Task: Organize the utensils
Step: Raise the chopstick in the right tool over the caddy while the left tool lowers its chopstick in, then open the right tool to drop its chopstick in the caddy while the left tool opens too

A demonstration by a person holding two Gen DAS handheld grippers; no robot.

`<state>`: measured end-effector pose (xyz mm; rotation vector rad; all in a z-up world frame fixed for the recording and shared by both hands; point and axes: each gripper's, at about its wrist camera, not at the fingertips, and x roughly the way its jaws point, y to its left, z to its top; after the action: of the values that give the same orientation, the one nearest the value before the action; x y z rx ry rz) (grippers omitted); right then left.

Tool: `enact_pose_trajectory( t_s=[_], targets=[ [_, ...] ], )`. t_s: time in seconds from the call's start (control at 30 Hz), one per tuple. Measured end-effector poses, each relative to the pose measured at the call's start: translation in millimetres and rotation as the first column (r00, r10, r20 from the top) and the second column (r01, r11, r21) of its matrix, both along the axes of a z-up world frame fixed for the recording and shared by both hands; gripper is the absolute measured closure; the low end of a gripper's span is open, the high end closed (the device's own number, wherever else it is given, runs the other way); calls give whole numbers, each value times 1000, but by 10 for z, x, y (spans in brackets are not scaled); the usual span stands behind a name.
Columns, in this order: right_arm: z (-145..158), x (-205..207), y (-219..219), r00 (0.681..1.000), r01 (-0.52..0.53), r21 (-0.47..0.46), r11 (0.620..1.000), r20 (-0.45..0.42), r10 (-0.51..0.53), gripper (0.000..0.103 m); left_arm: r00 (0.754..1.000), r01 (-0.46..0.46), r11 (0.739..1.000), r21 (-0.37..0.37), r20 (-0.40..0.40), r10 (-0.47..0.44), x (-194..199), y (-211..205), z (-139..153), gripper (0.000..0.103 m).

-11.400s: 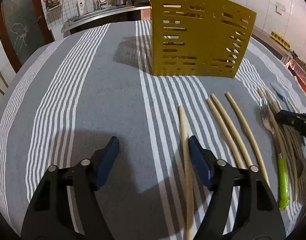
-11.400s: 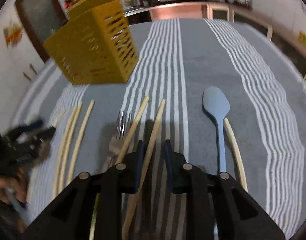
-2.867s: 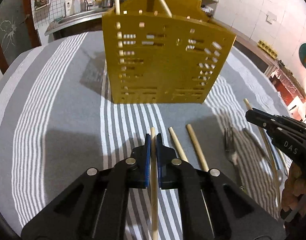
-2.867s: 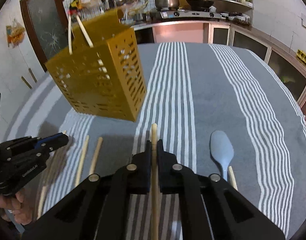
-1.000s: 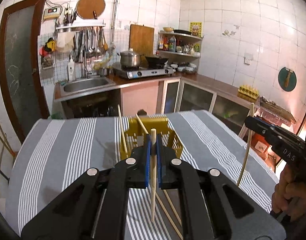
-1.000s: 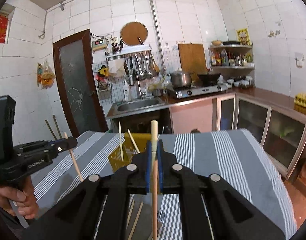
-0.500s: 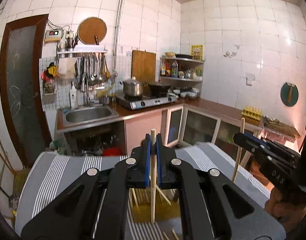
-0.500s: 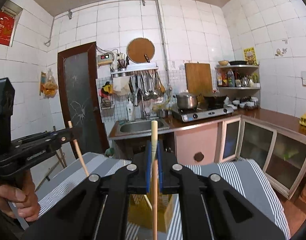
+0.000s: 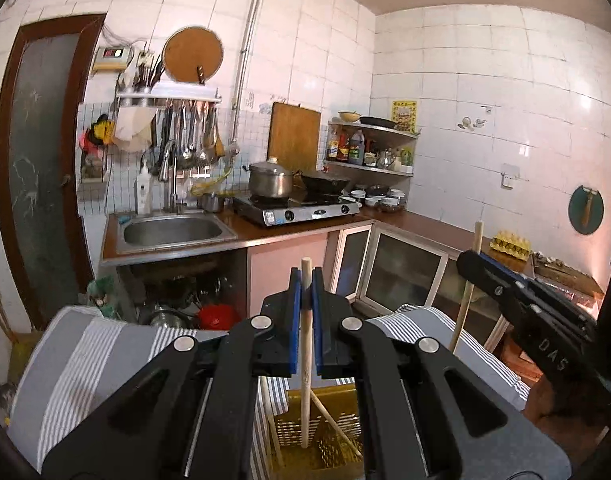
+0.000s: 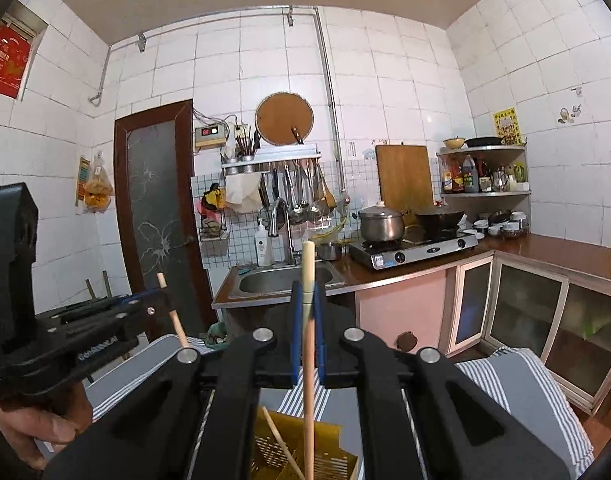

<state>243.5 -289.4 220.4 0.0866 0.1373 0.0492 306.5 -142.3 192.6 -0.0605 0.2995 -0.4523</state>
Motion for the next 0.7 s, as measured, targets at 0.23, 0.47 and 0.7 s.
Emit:
enact_pose_trajectory(
  t_s=[0.23, 0.47, 0.7],
  targets=[
    [-252, 234, -81, 998, 13, -4, 1000, -54, -13, 97, 999, -19, 1000, 5, -27, 19, 137, 24, -212, 99],
    [-414, 307, -42, 996, 1, -26, 1000, -92, -3, 97, 997, -31, 999, 35, -74, 34, 189, -18, -446, 99],
    [-546, 391, 67, 984, -30, -36, 999, -178, 23, 94, 989, -63, 995, 77, -128, 73, 262, 29, -680, 91]
  ],
)
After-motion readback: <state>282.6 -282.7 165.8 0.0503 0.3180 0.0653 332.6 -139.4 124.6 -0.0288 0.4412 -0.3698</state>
